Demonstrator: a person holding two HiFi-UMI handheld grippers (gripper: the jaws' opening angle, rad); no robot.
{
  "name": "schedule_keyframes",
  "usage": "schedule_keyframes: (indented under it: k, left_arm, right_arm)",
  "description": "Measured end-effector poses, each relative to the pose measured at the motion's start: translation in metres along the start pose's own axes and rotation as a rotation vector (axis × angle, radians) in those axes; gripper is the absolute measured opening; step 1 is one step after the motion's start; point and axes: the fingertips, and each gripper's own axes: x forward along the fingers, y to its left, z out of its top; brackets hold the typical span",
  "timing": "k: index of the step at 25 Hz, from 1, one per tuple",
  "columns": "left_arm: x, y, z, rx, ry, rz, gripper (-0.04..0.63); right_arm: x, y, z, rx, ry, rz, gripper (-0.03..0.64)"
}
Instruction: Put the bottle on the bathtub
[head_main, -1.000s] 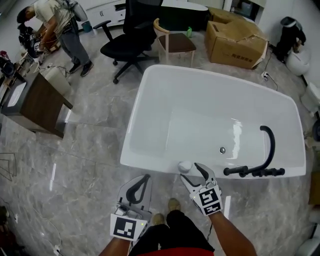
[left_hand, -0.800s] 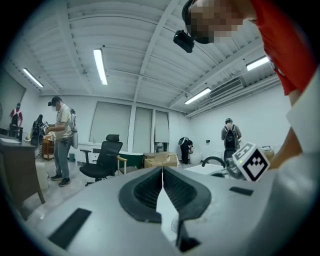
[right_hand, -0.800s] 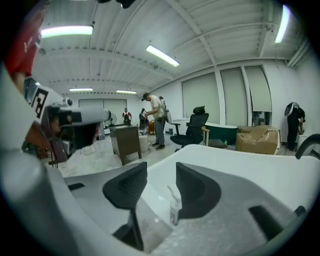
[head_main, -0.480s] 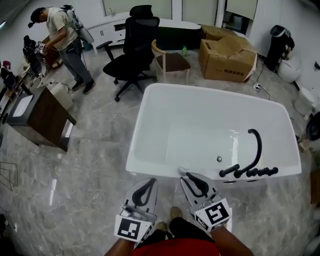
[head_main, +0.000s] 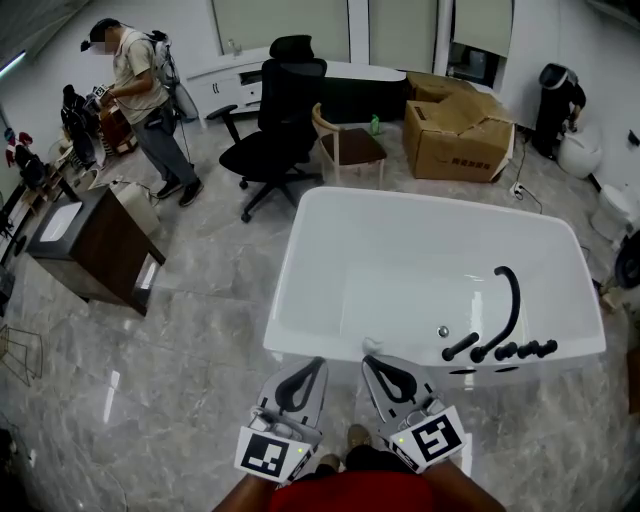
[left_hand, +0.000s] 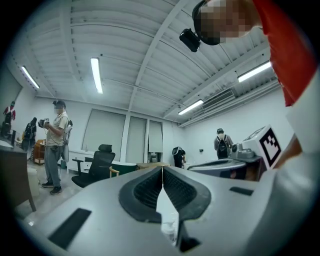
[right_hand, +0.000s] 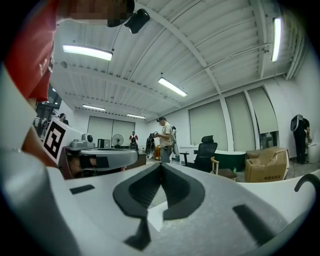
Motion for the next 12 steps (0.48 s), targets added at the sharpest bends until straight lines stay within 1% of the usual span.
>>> schedule_keyframes:
  k: [8,12]
  left_arm:
    - [-0.0015,-0.0022,0.006,-0.001,-0.013,0.002,0.012]
    - [-0.0031,-0.0015,0.0075,-0.001,-0.015,0.005,0.012]
  right_arm:
    - [-0.0048,-0.0038,0.0093,-0.021,-0.014,-0.029,0.005]
    - [-0.0062,-0.0014,0.0103,-0.026,-0.011,-0.027,0.005]
